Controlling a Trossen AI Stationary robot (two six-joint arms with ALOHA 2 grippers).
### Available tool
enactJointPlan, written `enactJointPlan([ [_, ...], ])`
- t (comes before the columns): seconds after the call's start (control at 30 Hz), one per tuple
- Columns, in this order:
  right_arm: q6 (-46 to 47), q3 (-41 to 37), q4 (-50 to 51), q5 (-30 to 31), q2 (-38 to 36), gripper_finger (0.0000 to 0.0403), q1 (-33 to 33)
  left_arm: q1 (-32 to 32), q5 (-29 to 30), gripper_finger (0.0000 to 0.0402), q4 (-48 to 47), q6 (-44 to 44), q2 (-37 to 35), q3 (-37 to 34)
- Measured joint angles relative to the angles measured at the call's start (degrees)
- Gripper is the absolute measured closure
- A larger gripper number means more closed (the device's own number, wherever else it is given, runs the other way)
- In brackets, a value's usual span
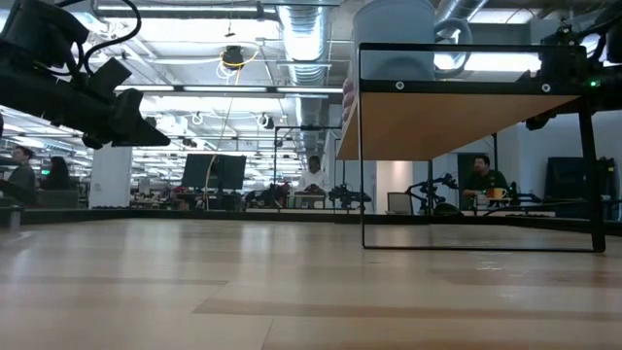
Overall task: Stack small to large cups/mugs on shelf
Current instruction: Return to Home Position
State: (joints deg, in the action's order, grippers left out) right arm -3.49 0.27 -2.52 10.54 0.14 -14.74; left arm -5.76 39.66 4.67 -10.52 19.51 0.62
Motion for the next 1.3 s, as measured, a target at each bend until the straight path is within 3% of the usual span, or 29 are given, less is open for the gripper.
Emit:
enactJointPlan([
  [1.1,0.02,0.0,0.02,-0.02,0.0,0.0339,0.0,-0.02,0.11,0.0401,-0.02,3.23,-0.06,-0.04],
  [1.3,0.02,0.0,0.02,-0.02,0.02,0.0339,0.0,-0.12,-0.51,0.0401,-0.04,10.2,-7.2,-0.04],
])
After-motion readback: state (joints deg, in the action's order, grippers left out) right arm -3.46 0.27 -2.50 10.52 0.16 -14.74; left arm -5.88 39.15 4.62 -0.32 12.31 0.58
